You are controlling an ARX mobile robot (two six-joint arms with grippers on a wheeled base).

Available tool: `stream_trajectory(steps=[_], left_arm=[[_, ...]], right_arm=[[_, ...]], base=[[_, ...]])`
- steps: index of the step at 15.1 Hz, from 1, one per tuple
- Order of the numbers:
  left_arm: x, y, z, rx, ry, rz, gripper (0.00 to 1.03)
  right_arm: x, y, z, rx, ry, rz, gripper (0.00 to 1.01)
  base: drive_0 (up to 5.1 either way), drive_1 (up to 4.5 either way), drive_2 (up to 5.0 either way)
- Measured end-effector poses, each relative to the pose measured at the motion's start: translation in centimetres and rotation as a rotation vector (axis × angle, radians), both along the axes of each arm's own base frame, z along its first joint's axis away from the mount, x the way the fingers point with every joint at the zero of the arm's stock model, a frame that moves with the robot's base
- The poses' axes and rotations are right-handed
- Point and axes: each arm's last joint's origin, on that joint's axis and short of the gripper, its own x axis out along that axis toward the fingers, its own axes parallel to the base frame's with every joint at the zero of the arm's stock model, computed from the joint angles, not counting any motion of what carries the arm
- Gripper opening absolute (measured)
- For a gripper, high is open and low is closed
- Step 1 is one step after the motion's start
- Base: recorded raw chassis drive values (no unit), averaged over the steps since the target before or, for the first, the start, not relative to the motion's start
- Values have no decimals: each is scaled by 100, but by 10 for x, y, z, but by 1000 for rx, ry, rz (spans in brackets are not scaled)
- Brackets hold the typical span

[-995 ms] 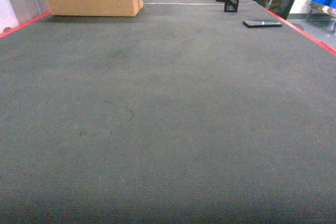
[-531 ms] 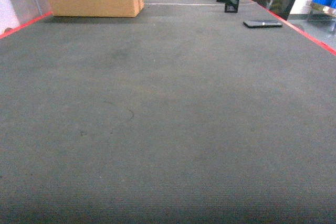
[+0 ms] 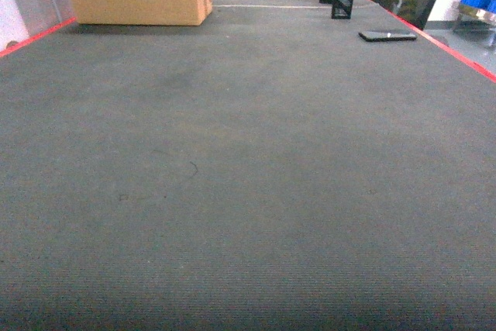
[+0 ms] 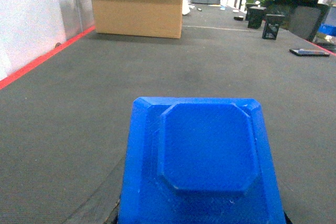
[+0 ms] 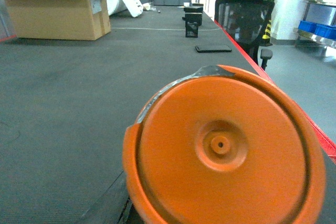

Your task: Sort blue parts and orange caps into right shelf containers

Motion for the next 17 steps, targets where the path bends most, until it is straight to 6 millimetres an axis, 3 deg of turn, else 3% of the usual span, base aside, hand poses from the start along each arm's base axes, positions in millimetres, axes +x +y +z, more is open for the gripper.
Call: stream_trajectory(steps=[5, 17], left_arm=[[-6, 0, -1, 0, 11, 1, 42], [-15, 0, -4, 4, 12, 2, 42]], right_arm=[[-13, 0, -2, 0, -3, 1, 43], [-13, 0, -4, 0, 13, 0, 43]], base=[[0, 0, 0], [0, 0, 0]])
